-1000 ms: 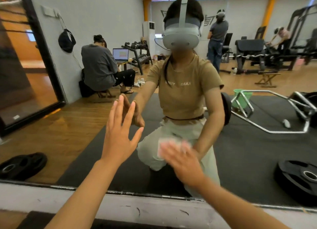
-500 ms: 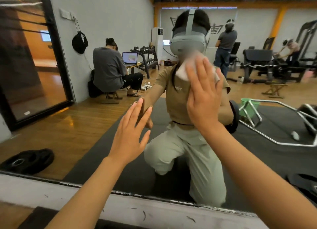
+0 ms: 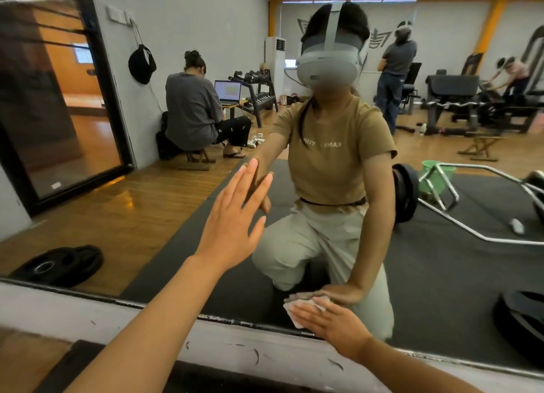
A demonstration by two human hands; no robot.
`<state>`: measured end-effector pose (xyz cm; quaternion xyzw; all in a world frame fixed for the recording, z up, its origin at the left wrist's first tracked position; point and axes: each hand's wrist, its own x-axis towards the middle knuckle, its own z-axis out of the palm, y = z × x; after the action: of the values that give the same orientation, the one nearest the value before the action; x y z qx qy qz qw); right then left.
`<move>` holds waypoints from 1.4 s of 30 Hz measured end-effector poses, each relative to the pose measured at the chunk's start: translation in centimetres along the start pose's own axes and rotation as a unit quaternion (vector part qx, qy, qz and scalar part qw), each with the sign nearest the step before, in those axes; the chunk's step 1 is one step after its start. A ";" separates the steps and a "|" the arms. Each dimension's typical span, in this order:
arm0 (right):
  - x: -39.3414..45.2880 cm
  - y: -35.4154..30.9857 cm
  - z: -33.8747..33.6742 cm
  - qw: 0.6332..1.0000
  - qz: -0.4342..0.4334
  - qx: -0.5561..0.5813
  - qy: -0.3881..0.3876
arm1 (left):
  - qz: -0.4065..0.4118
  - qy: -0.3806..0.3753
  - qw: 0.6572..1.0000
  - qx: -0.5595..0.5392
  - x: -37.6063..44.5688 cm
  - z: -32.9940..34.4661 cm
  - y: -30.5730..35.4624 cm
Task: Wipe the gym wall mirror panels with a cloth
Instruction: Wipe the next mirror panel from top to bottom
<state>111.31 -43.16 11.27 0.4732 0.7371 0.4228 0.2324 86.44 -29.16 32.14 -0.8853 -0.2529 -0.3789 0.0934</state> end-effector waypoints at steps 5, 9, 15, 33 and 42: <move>3.8 8.2 -6.4 0.922 0.209 0.148 0.289 | -0.008 -0.001 1.000 -0.003 -0.1 0.3 0.1; 6.1 14.1 -11.4 0.779 0.414 0.220 0.415 | -0.009 0.023 1.000 -0.014 -0.1 0.8 0.5; 7.4 4.1 -6.4 0.829 0.403 0.198 0.334 | -0.002 0.054 0.998 -0.020 0.0 1.7 0.3; 0.9 3.4 -3.7 0.738 0.518 0.272 0.335 | -0.009 0.120 0.991 -0.051 0.4 3.7 0.8; 1.1 -13.8 1.1 0.603 0.640 0.442 0.177 | -0.042 0.141 0.985 -0.084 0.5 4.4 2.1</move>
<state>104.72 -44.40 -0.90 0.7852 0.3699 0.1617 -0.4696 90.62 -29.22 29.53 -0.8162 -0.2409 -0.5238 0.0374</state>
